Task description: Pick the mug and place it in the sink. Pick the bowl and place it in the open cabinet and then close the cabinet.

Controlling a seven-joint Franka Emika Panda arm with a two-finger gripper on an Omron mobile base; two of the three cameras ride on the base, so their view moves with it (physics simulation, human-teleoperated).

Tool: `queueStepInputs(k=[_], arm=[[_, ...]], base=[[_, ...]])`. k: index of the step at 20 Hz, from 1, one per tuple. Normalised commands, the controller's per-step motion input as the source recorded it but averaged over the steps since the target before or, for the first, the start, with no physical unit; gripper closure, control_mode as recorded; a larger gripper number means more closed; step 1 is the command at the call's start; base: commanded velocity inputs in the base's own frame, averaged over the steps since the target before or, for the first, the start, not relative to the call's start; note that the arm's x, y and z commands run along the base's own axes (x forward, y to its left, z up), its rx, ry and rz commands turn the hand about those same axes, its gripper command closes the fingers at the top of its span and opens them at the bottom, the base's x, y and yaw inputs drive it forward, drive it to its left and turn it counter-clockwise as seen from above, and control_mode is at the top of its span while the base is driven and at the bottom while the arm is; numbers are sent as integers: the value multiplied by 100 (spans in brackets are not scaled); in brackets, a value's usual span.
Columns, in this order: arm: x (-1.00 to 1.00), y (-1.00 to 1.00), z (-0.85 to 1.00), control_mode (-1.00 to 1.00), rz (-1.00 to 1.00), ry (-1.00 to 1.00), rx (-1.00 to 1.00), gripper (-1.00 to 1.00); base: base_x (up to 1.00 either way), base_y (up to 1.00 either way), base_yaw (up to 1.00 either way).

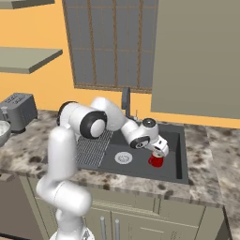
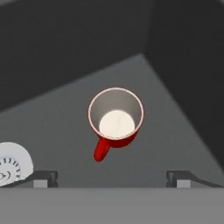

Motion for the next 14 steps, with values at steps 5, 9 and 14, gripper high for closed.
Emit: queueStepInputs(k=[5, 9, 14], arm=[[-11, 8, 63, -100, 0, 2, -2, -100], [-35, 27, 39, -100, 0, 12, 0, -100], [-38, 42, 37, -100, 0, 13, 2, -100]], base=[[0, 0, 0], [0, 0, 0], [0, 0, 0]])
